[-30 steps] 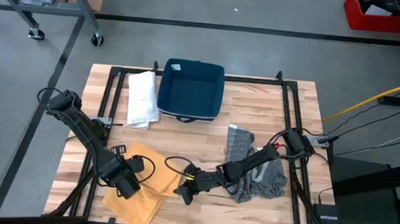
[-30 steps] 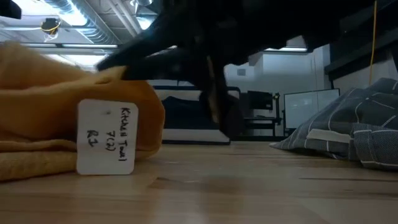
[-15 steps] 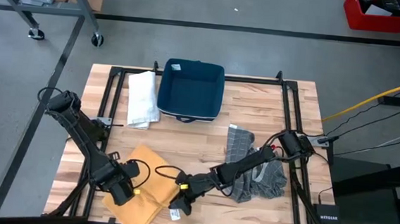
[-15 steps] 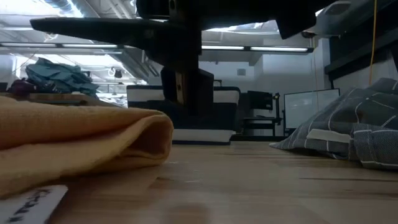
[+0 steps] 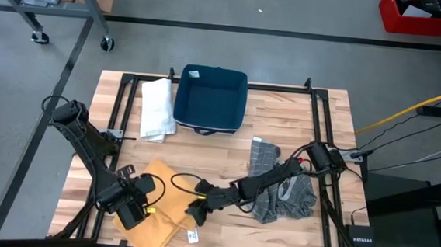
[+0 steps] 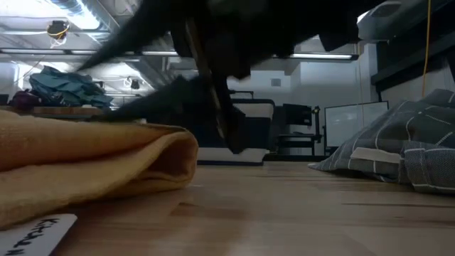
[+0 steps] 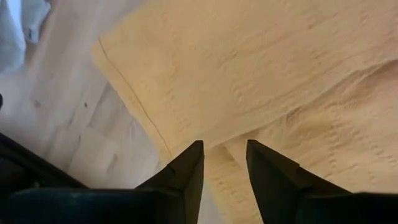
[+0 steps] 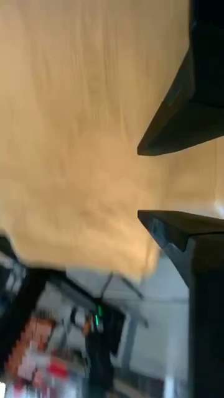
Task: Fold towel
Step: Fold the yellow towel
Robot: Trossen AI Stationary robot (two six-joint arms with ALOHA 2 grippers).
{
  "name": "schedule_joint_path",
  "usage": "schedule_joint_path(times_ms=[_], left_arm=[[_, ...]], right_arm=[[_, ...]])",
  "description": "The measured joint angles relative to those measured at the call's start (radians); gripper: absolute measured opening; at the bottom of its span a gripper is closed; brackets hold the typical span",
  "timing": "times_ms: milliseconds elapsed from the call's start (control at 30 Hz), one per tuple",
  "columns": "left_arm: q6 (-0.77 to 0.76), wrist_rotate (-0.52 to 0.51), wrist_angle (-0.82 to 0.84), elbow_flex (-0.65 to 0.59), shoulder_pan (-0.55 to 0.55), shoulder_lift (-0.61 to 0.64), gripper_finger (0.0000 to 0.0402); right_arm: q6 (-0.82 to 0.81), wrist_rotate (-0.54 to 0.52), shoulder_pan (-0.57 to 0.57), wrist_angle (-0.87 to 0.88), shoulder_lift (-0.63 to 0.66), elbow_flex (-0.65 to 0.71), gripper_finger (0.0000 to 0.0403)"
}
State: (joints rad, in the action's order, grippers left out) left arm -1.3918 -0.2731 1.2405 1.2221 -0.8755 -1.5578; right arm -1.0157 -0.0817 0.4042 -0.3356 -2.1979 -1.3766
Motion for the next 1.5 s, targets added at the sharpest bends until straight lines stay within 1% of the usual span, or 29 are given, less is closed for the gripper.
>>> schedule_joint_path(times_ms=[100,367,633,767,900,1000,1100,1200,1333,1400,1500], left_arm=[[0.0,-0.023,0.0,0.0,0.007,0.0,0.0104],[0.0,-0.027,-0.003,0.0,0.021,0.0,0.0085],[-0.072,-0.027,-0.004,0.0,0.021,0.0,0.0079],[-0.078,-0.027,-0.003,0.0,0.021,0.0,0.0084],[-0.097,-0.027,0.006,0.0,0.021,0.0,0.0088],[-0.114,-0.027,0.004,-0.003,0.021,0.0,0.0088],[-0.12,-0.027,0.003,-0.017,0.018,-0.001,0.0088],[-0.134,-0.027,-0.002,-0.036,0.018,-0.001,0.0088],[-0.173,-0.026,-0.003,-0.065,0.02,-0.001,0.0088],[-0.192,-0.028,-0.008,-0.083,0.023,-0.001,0.0088],[-0.208,-0.04,-0.07,-0.129,0.037,-0.001,0.0088]], right_arm=[[0.0,-0.014,-0.014,0.077,0.0,0.0,0.0158],[0.004,-0.015,-0.055,0.303,0.005,-0.005,0.0159],[0.106,-0.011,-0.139,0.348,0.007,-0.005,0.0159],[0.153,0.023,-0.197,0.394,0.008,-0.005,0.0159],[0.212,0.108,-0.241,0.462,0.009,-0.006,0.0159],[0.263,0.137,-0.25,0.532,0.016,-0.007,0.0159],[0.343,0.138,-0.238,0.625,0.031,-0.006,0.0159],[0.407,0.106,-0.218,0.75,0.059,-0.006,0.0159],[0.447,0.006,-0.185,0.928,0.105,0.0,0.0159],[0.449,-0.032,-0.17,0.984,0.133,0.002,0.0159],[0.449,-0.048,-0.156,1.034,0.162,0.005,0.0159]])
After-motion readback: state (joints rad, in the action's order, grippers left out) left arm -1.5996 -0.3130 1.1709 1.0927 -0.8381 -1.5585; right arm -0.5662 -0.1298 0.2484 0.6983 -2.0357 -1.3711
